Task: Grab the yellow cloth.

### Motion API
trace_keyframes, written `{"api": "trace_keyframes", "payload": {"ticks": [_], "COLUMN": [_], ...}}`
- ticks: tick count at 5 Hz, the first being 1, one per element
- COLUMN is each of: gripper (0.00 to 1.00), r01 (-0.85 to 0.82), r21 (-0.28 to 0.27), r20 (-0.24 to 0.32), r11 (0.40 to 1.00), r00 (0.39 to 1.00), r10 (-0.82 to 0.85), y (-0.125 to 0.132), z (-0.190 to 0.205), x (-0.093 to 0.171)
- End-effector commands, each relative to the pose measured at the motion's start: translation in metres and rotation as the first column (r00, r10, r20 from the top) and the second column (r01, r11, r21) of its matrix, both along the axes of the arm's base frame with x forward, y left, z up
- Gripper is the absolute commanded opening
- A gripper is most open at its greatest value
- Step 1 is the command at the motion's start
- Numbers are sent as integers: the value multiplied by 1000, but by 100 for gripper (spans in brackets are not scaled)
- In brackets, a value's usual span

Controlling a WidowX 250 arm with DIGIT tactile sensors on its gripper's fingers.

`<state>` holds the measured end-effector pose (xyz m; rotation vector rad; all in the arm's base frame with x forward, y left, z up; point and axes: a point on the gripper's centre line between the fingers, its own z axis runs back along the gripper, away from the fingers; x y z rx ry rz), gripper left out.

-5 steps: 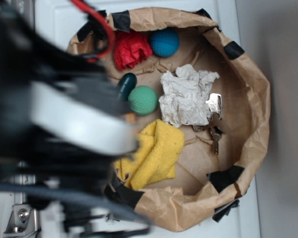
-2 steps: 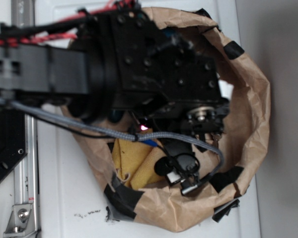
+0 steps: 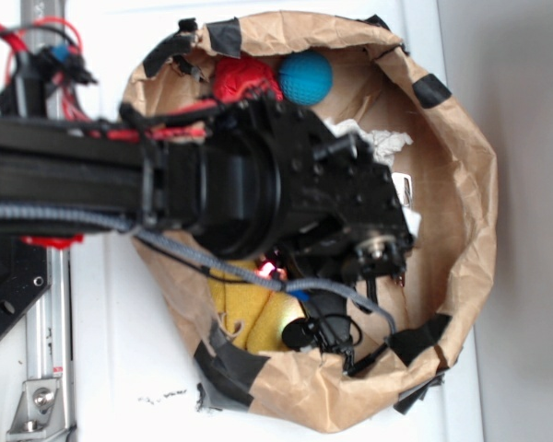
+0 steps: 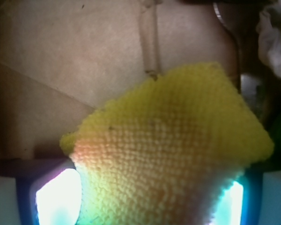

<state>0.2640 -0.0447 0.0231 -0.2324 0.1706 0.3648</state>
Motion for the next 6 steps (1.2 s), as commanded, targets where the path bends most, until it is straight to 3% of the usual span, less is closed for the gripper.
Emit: {"api": "trace_keyframes", "payload": {"ticks": [1,2,3,4,5,6], "gripper": [0,0,0,0,100,100], "r01": [59,34,98,158,156,120], "r21": [64,145,296,387,299,171], "r20": [234,409,475,426,332,277], "r11": [996,989,950,908,941,978], "r00": [970,908,848,843,908,947], "r10": [-72,-91,-236,-328,-256,-165], "y": [13,49,70,71,59,44], "z": [58,109,164,195,170,120], "x": [4,-1,-12,-15,-9,5]}}
